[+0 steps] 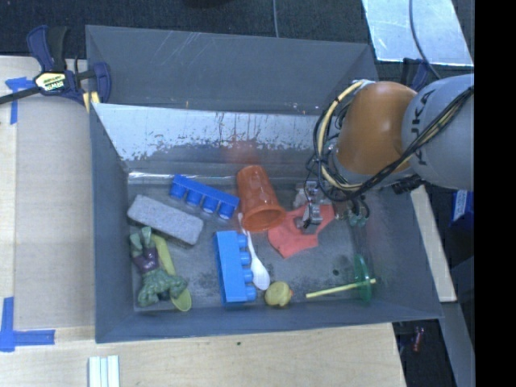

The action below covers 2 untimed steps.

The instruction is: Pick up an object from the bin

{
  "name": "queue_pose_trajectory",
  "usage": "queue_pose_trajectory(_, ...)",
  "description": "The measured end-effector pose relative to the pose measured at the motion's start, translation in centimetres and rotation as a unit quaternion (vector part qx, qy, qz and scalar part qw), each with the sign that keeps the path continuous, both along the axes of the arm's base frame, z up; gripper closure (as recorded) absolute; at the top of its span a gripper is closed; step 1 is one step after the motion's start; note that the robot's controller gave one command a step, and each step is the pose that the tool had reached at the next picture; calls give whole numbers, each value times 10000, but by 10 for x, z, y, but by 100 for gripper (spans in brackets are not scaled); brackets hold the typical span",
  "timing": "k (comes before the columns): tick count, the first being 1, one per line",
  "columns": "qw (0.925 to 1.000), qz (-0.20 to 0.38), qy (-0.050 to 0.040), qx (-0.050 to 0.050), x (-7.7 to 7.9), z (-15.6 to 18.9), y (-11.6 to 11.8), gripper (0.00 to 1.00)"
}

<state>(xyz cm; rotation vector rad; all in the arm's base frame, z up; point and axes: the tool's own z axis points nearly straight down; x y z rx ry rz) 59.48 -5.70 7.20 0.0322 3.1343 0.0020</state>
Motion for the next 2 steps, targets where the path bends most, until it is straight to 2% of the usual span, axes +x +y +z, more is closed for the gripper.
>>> queue_pose_trajectory(1,9994,339,26,-2,8,61,-1,100)
queue_pose_trajectory(2,9993,370,28,1,-5,152,0,100)
